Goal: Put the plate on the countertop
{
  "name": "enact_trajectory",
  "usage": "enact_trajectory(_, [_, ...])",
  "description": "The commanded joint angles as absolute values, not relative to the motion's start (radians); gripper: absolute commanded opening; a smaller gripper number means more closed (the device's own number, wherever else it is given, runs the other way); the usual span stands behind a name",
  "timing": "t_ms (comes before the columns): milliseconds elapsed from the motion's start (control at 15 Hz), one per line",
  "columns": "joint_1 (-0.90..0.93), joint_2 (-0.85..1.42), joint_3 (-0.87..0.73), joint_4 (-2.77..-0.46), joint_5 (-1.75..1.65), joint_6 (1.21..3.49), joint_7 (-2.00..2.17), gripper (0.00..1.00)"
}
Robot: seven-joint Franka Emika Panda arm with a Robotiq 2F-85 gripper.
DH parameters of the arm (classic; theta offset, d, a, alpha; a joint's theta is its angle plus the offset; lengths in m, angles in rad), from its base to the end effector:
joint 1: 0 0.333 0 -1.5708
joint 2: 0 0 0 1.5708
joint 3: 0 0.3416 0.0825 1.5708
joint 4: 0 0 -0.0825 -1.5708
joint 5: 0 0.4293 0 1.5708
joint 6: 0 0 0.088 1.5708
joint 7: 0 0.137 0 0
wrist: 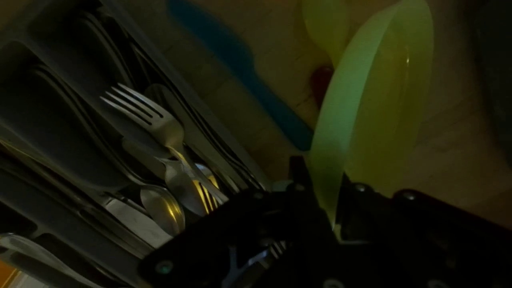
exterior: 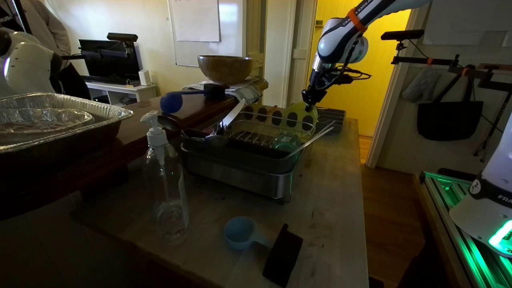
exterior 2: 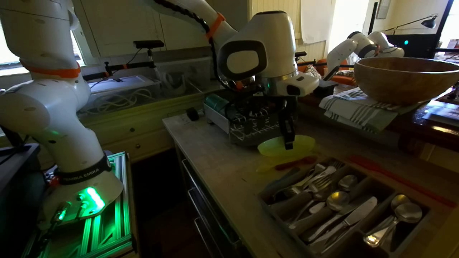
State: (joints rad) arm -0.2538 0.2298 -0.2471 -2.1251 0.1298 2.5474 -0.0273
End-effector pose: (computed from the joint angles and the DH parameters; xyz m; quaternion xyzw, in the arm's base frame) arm 0.5564 -0.3024 0.2888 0.9558 -0.2759 0.1008 0.0126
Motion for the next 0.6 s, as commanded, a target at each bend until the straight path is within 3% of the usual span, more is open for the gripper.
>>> enact_trajectory(0, [-0.242, 0.288, -0.242, -2.097, 0.084, 2.518, 0.019, 0.04])
enact_trajectory(533, [-0.323, 0.305, -0.151, -2.08, 0.409, 2.512, -0.145, 0.04])
